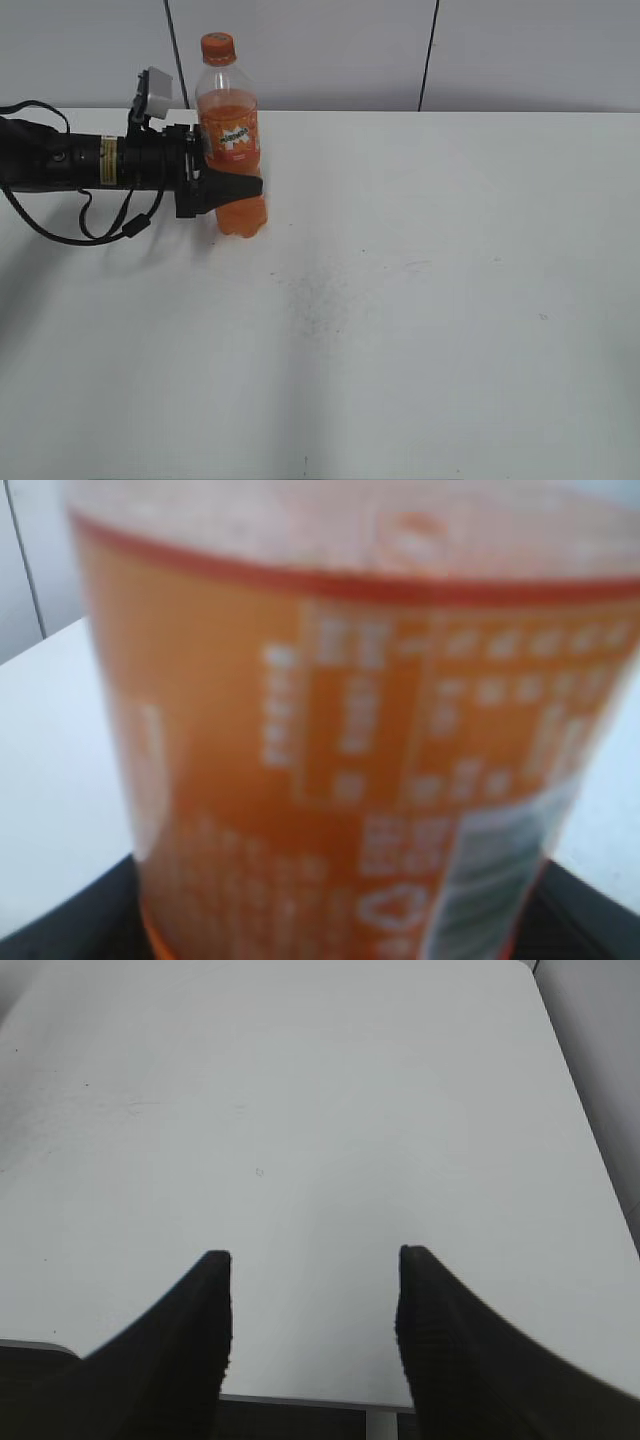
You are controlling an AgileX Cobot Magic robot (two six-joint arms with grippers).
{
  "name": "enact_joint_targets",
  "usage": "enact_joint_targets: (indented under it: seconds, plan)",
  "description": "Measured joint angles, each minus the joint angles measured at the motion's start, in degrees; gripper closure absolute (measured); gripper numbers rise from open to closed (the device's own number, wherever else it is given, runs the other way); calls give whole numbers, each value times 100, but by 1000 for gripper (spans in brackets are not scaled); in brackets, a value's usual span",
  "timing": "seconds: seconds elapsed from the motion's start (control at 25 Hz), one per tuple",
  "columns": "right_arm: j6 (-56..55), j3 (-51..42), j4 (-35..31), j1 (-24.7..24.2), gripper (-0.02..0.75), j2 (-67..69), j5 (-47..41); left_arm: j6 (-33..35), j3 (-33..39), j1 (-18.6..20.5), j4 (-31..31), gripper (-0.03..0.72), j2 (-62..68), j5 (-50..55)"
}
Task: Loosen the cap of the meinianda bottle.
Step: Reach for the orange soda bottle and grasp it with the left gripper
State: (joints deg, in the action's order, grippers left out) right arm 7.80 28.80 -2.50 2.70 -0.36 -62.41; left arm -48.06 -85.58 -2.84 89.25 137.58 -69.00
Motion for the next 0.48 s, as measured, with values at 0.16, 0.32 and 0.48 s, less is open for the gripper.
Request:
enact_joint_targets:
  seconds: [0.16,0.32,0.48]
  plan:
    - [0,0,0,0,338,0,0,-16,-4,72,20,202,64,-5]
    - [0,0,0,0,338,0,0,-16,-6,102,38,206,140,0]
    - [0,0,0,0,338,0,0,-16,-6,102,44,211,160,0]
